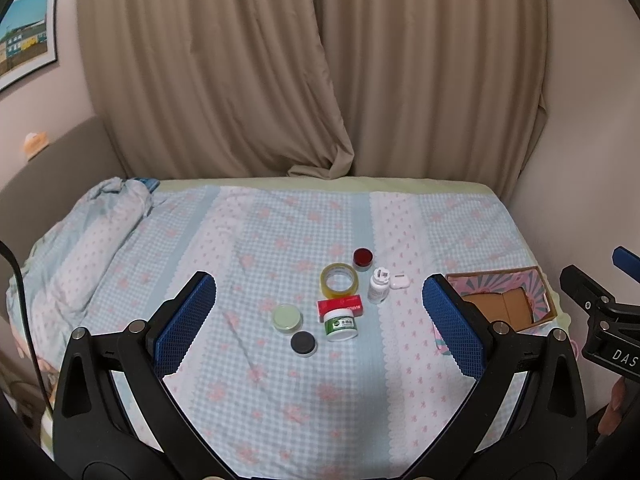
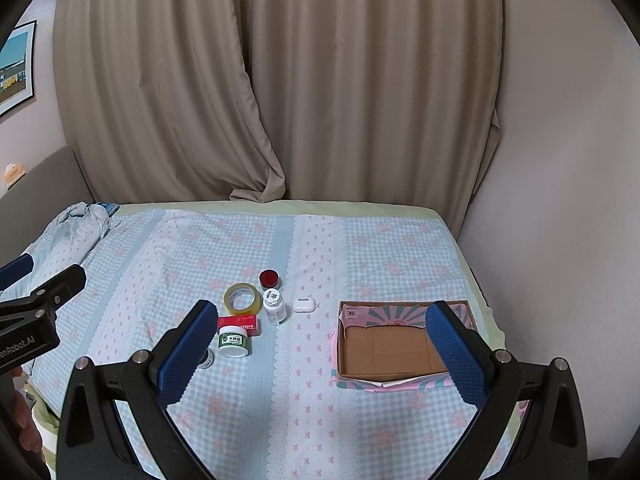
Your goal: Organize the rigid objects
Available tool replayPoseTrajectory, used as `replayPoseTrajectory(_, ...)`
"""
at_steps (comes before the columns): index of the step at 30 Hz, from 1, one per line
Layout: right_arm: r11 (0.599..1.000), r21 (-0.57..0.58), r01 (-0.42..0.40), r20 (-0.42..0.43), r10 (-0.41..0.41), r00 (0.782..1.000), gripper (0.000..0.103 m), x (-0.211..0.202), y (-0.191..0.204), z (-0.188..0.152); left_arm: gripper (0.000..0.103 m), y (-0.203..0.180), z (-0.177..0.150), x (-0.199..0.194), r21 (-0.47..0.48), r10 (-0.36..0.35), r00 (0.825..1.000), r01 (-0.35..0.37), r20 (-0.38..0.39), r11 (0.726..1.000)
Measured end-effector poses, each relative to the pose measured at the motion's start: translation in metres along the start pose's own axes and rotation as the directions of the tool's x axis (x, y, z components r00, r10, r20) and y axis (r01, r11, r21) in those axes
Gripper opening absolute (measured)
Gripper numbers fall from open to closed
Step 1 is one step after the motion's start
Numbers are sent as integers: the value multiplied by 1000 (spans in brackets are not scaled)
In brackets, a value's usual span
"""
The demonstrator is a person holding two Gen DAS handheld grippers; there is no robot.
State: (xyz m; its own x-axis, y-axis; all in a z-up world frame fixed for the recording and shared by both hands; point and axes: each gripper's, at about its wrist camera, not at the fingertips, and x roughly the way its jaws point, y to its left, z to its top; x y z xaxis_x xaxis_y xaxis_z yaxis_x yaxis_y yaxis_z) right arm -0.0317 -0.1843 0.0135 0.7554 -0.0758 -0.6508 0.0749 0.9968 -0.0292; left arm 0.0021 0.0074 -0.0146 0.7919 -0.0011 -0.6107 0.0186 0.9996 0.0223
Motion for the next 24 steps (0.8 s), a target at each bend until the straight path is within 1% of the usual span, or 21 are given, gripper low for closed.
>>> replayPoseTrajectory(12, 1000, 1, 1, -2, -1, 1000, 103, 0, 0, 2, 102, 3, 4, 5, 8, -7, 1000, 7, -8, 1000)
replayPoseTrajectory(24, 1000, 1, -1, -4, 1, 1000, 103, 0, -1, 4, 102, 7, 6, 7, -3, -12, 1000, 12, -16, 1000)
